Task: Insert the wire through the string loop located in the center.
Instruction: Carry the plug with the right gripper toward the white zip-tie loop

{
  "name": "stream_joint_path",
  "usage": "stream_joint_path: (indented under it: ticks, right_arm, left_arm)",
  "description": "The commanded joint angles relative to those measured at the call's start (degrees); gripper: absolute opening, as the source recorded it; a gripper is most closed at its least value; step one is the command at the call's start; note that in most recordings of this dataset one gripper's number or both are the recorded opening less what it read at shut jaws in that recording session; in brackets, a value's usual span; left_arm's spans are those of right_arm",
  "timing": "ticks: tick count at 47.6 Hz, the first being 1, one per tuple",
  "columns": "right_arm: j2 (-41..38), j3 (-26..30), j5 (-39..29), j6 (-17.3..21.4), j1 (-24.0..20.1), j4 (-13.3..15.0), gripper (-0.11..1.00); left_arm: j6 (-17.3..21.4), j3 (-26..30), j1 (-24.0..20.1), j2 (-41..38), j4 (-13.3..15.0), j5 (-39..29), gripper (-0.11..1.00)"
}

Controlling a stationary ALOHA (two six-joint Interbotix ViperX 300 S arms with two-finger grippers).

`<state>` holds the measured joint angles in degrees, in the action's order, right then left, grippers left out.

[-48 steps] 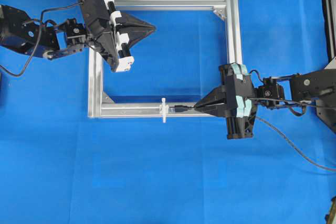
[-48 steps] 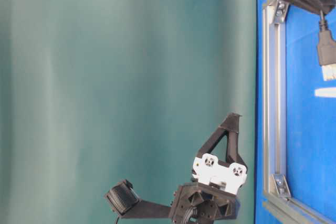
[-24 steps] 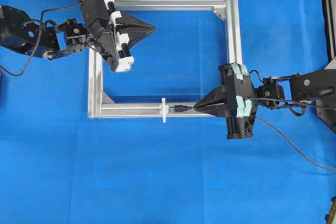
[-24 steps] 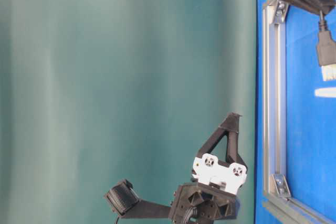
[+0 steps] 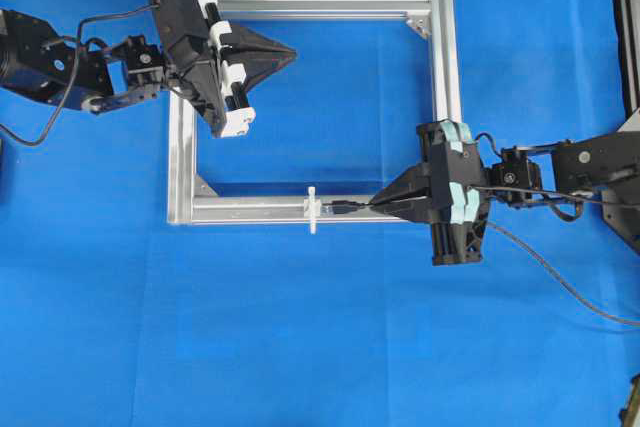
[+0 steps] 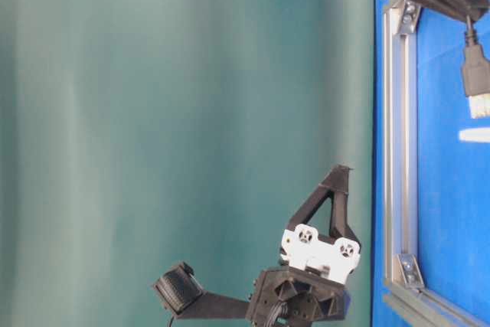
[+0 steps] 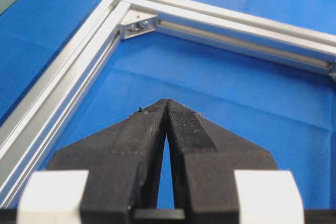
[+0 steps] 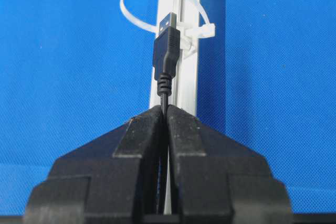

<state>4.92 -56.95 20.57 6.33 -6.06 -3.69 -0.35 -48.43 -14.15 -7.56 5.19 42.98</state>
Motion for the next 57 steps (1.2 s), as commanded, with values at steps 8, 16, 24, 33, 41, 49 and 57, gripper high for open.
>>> stream_joint_path:
  ticks: [8,16,24,33,41,49,57]
  right_arm:
    - [0.4,0.8,0.6,-0.1,0.1,-0.1,-0.02]
    - [0.4,0.8,0.5,-0.1,0.1,-0.1,-0.02]
    - [0.4,0.9,0.6,-0.1,0.1,-0.1,-0.02]
    - [0.4,0.8,0.6,-0.1,0.1,-0.1,-0.02]
    - [0.4,0.9,0.9,-0.1,0.1,-0.1,-0.02]
    - [-0.1,1.5,1.4,-0.1,0.1,-0.1,-0.02]
    - [-1.7,3.4,1.2,-0.1,0.1,-0.1,-0.02]
  left_arm:
    - [0.0,0.4,0.1,1.8,-0.2,0.3,0.0]
    - [0.0,0.3,0.1,1.8,-0.2,0.4,0.0]
    - [0.0,0.3,0.1,1.8,-0.2,0.3,0.0]
    - [0.0,0.2,0.1,1.8,-0.2,0.3,0.0]
    - [0.0,0.0,0.1,1.8,-0.3,0.3,0.0]
    - [0.0,-0.1,0.1,1.8,-0.2,0.3,0.0]
    - [0.0,-0.2,0.1,1.9,-0.3,0.3,0.0]
